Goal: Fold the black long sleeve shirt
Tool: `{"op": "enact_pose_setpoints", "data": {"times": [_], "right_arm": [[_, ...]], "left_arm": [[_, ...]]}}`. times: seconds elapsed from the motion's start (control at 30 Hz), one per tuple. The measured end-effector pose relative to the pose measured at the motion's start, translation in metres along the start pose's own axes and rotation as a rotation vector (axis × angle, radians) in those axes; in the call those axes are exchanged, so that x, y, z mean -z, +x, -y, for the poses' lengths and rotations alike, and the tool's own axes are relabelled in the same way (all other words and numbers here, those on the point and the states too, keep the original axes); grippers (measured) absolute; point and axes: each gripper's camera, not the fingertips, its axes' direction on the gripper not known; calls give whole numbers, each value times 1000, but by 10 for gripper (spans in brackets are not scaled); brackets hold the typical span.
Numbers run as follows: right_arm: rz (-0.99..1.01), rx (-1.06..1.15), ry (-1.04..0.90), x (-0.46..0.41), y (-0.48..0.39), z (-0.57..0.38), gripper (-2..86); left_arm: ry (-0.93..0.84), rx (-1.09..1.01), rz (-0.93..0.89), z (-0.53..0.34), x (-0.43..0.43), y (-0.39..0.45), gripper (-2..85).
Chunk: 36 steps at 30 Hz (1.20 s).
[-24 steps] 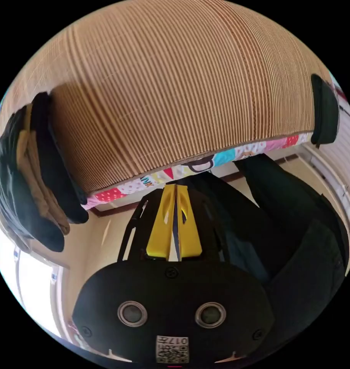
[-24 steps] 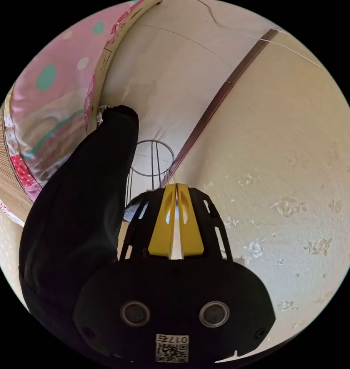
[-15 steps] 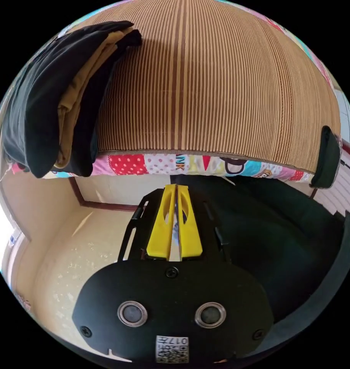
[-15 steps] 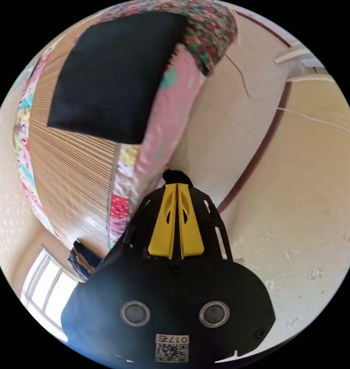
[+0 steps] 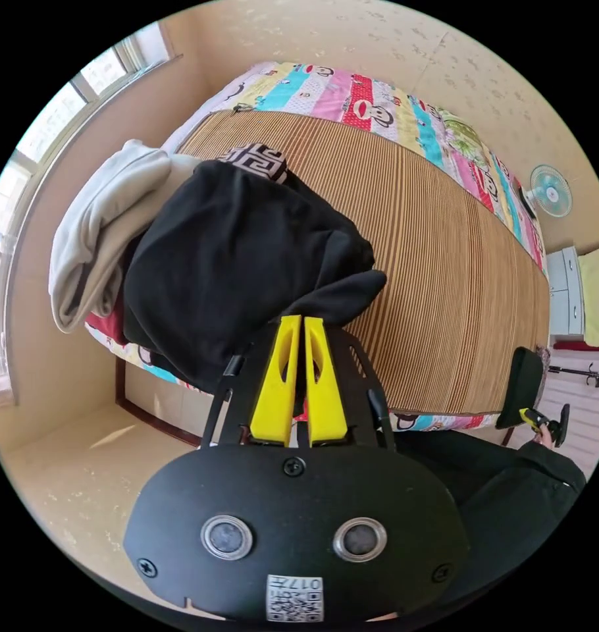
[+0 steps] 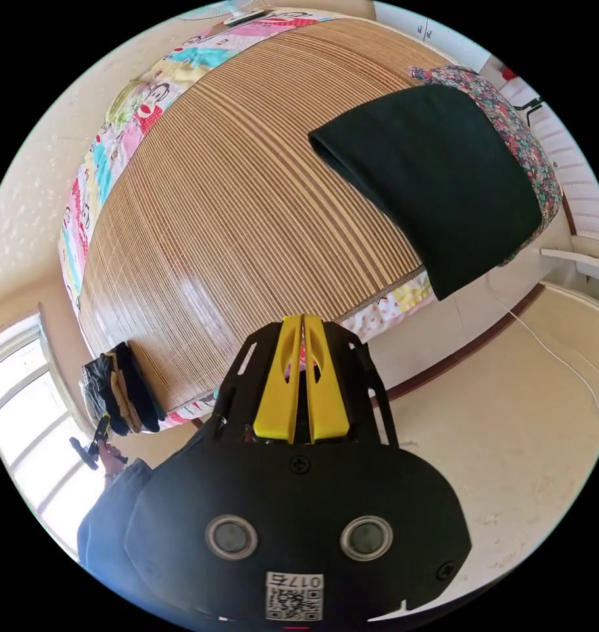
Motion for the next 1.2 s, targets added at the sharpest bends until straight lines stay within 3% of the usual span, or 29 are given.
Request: {"op": "enact_pose_setpoints", "data": {"times": [0.17, 0.27, 0.33, 0.43, 0.5, 0.53, 0.63, 0.7, 0.73, 0.83, 0.9, 0.93, 1.03, 1.13, 1.2], "right_arm": [[-173, 40, 0, 8, 51, -39, 2], [-135, -48, 37, 16, 96, -66, 2], [-57, -131, 62, 18, 126, -83, 3], [109, -253, 123, 18, 172, -113, 3], [188, -307, 156, 16, 195, -127, 4], [221, -330, 173, 15, 208, -134, 3], [249, -341, 181, 9, 230, -145, 3], [249, -324, 188, 7, 238, -149, 4], [252, -310, 190, 4, 243, -152, 4], [259, -291, 175, -8, 256, -158, 3], [260, -295, 152, -16, 266, -161, 3], [261, -307, 135, -21, 274, -164, 3], [262, -317, 117, -21, 296, -169, 3], [270, -297, 176, -2, 320, -173, 4], [295, -281, 221, 10, 333, -175, 5]], "left_arm": [[8, 20, 13, -20, -3, 15, -5], [25, 28, -88, -20, 12, 6, -6], [75, 59, -277, -18, 30, -12, -6], [312, 107, -800, -13, 71, -58, -7], [554, 42, -1309, 4, 101, -87, -8], [592, 35, -1345, 9, 109, -92, -8], [613, -22, -1015, 39, 173, -83, -8], [488, -105, -626, 68, 199, -44, -4], [449, -125, -537, 75, 198, -32, -2], [184, -138, -284, 106, 137, 10, 53], [-203, -110, -166, 123, 27, 25, 72], [-302, -86, -128, 122, -2, 26, 72], [-411, 68, -273, 120, -46, 16, 24], [-108, 95, -671, 120, -5, 0, 1], [115, -120, -899, 122, 57, 2, -3]]}}
